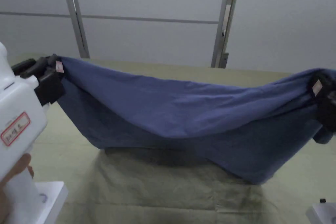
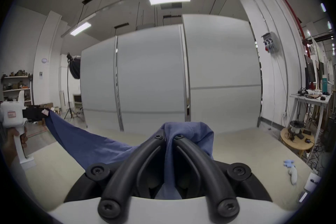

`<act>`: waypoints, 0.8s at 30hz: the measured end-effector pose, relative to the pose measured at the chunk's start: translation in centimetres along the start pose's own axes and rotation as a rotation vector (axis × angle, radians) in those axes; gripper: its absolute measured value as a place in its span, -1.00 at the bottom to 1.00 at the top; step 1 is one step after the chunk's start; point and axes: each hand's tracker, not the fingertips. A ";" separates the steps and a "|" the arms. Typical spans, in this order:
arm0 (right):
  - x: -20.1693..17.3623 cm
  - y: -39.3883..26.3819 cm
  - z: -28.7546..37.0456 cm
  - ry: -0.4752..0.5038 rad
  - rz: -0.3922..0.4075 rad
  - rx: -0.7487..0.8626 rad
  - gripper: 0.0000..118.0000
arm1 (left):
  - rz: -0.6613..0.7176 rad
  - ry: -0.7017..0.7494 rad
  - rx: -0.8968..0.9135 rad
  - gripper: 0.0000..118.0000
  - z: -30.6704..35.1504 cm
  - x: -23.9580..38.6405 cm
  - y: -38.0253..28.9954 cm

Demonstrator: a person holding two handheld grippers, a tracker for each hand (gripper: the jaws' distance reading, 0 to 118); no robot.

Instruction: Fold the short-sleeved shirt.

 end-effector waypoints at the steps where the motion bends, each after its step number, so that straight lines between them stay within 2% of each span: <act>1: -0.1 -1.2 1.7 -0.001 -0.002 -0.043 -0.91 | -0.029 -0.006 -0.022 -0.89 1.5 -0.2 -1.1; 5: 0.4 -5.4 8.4 -0.015 -0.010 -0.196 -0.91 | -0.110 -0.010 -0.148 -0.89 6.7 -0.8 -5.3; 9: -0.9 -10.0 13.9 -0.025 -0.035 -0.386 -0.91 | -0.080 -0.040 -0.344 -0.89 10.4 -2.0 -9.9; 13: -1.8 -14.4 17.6 -0.051 -0.110 -0.570 -0.91 | -0.139 -0.022 -0.540 -0.89 12.3 -3.7 -16.0; 16: -2.0 -17.8 19.0 -0.060 -0.103 -0.687 -0.91 | -0.092 -0.029 -0.729 -0.89 12.9 -5.5 -20.1; 18: -1.8 -19.7 19.3 -0.054 -0.125 -0.759 -0.91 | -0.107 0.007 -0.844 -0.89 13.1 -6.4 -22.4; 22: -1.6 -22.7 18.7 -0.054 -0.118 -0.891 -0.91 | -0.072 0.050 -0.972 -0.89 13.2 -8.7 -25.8; 24: -1.4 -23.7 18.4 -0.058 -0.112 -0.923 -0.91 | -0.065 0.047 -0.981 -0.89 13.1 -9.4 -26.7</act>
